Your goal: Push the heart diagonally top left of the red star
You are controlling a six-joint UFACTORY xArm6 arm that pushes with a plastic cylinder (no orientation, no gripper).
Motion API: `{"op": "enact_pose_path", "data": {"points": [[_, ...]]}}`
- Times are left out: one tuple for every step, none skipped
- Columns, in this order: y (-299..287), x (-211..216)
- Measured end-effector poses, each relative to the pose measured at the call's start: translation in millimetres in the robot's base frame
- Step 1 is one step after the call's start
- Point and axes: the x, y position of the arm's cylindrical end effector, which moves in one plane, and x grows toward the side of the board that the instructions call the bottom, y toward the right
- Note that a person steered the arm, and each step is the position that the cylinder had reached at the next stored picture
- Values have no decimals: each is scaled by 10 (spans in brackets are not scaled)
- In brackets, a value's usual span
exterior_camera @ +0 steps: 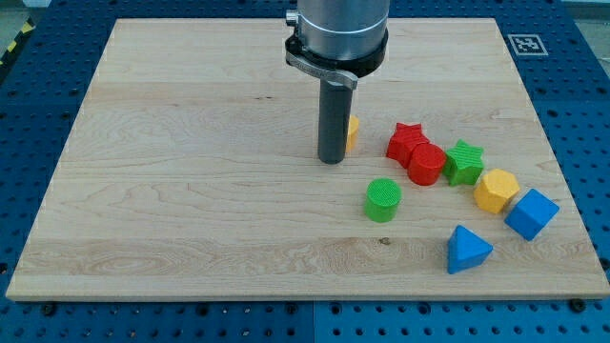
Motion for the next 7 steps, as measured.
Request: {"op": "enact_pose_path", "data": {"points": [[-435, -34], [-490, -199], [-377, -206], [-298, -206], [-159, -206], [-62, -205], [-49, -154]]}}
